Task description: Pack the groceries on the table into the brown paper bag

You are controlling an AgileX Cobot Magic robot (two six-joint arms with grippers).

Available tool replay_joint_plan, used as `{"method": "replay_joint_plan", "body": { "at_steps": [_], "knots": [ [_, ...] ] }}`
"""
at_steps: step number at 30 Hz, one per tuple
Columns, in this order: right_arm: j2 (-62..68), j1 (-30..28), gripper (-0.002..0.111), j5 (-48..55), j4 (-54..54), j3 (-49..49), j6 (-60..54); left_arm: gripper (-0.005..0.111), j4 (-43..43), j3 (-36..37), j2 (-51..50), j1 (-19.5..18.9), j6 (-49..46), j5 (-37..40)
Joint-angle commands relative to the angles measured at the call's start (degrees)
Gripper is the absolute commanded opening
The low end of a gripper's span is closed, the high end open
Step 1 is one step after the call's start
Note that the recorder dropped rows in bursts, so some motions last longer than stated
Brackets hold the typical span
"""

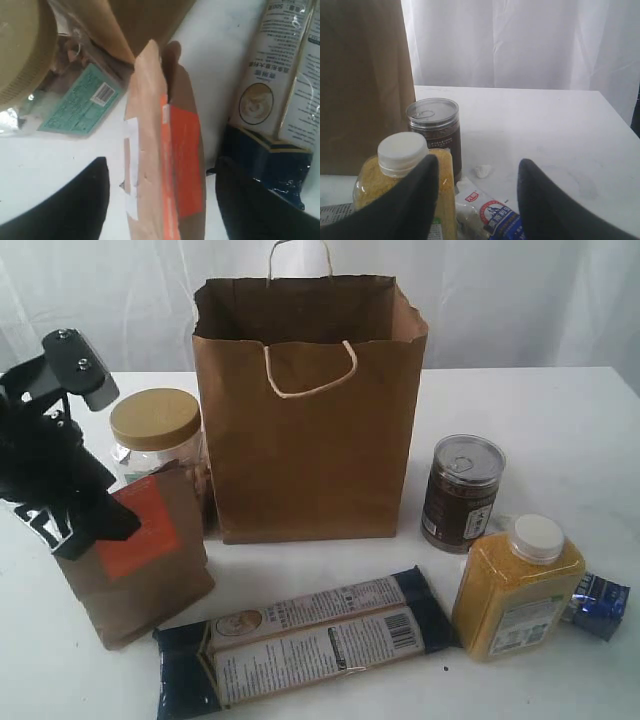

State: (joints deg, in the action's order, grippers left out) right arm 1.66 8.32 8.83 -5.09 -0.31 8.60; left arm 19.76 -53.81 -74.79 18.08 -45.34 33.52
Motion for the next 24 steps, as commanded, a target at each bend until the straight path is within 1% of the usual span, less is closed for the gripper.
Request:
{"method": "replay_joint_plan", "body": {
  "at_steps": [1,4,7,13,18,24],
  "knots": [
    [-0.36,-0.44,0.046,-0.76,-0.3,0.31,0.19,0.065,-0.37,-0.26,0.14,0.56,-0.75,-1.29],
    [-0.36,-0.44,0.046,-0.76,-0.3,0.31,0.19,0.065,-0.52,-1.38,1.21,0.56,-0.52,-3.06],
    [-0.36,-0.44,0.046,-0.76,-0.3,0.31,0.19,0.065,-0.52,-4.07,2.94,0.56,1.21,-5.51],
    [-0.36,-0.44,0.046,-0.76,-0.3,0.31,0.19,0.065,-0.65,-8.51,4.57,0.17,8.14,-12.35],
    [-0.36,-0.44,0.046,-0.76,-0.3,0.31,0.19,0.065,-2.33,-8.06,3.73,-1.84,15.87,-19.04],
    [-0.36,-0.44,0.046,-0.76,-0.3,0.31,0.19,0.065,-2.82,-5.9,1.08,-2.11,18.54,-18.74]
  ]
}}
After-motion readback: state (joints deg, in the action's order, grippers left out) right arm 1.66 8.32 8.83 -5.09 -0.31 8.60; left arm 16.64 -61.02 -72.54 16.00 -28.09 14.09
